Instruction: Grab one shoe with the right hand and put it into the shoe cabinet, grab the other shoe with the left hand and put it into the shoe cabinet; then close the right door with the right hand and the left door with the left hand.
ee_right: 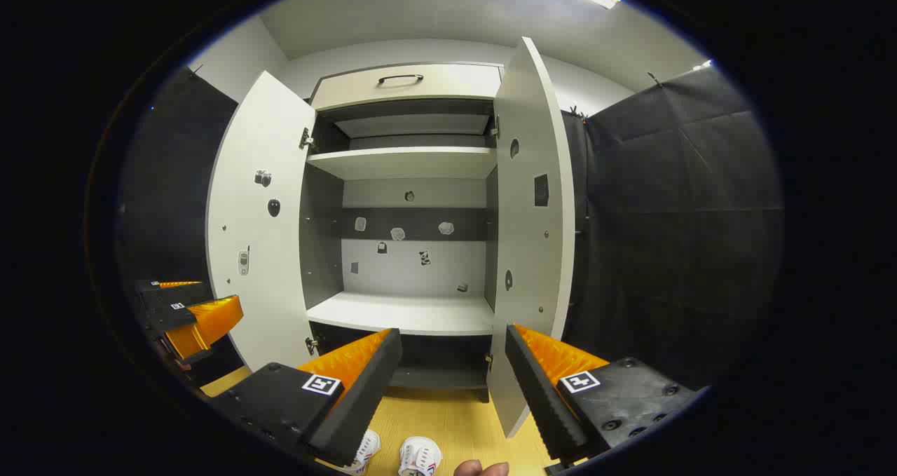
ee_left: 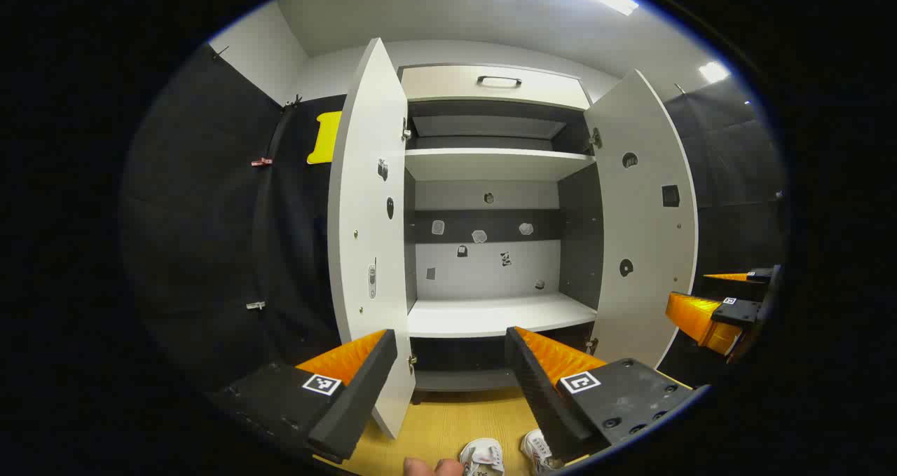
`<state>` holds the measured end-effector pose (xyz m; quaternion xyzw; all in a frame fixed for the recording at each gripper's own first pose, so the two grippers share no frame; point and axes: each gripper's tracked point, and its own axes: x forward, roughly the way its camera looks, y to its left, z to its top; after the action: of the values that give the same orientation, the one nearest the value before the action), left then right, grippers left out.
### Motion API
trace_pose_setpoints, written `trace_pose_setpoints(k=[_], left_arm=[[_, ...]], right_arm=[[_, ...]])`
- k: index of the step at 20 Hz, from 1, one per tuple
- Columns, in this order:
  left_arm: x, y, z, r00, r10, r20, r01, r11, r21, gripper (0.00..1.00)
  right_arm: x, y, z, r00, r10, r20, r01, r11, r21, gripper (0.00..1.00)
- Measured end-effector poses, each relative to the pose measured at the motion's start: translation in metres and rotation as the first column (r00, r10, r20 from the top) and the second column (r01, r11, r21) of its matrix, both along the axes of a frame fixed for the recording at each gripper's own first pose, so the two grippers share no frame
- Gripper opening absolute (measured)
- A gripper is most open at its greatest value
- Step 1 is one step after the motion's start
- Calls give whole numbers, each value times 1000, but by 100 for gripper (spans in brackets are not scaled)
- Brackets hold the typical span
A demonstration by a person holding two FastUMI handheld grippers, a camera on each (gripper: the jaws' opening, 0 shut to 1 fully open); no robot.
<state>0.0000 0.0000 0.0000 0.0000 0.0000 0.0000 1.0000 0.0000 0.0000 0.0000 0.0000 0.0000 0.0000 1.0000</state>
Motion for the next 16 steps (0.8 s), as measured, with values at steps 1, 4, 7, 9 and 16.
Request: trace_pose_setpoints(k=[1, 4, 7, 9, 16], left_arm=[[1, 1, 0, 1000, 2, 0, -2, 1000, 2, 97], [5, 2, -2, 1000, 1, -3, -1, 1000, 2, 97], [6, 5, -2, 1000, 4, -2, -4, 1000, -1, 97], [6, 5, -3, 1000, 5, -1, -5, 1000, -1, 98], [2, 8, -1, 1000, 7, 13, -7, 1000, 0, 97]], right_arm=[[0, 1, 0, 1000, 1, 2, -1, 1000, -6, 98], [2, 5, 2, 1000, 0, 9, 0, 1000, -13, 98], [2, 7, 2, 1000, 3, 8, -2, 1000, -11, 98], [3, 8, 2, 1000, 1, 9, -1, 1000, -11, 98], [1, 14, 1, 1000, 13, 7, -13, 1000, -8, 98]])
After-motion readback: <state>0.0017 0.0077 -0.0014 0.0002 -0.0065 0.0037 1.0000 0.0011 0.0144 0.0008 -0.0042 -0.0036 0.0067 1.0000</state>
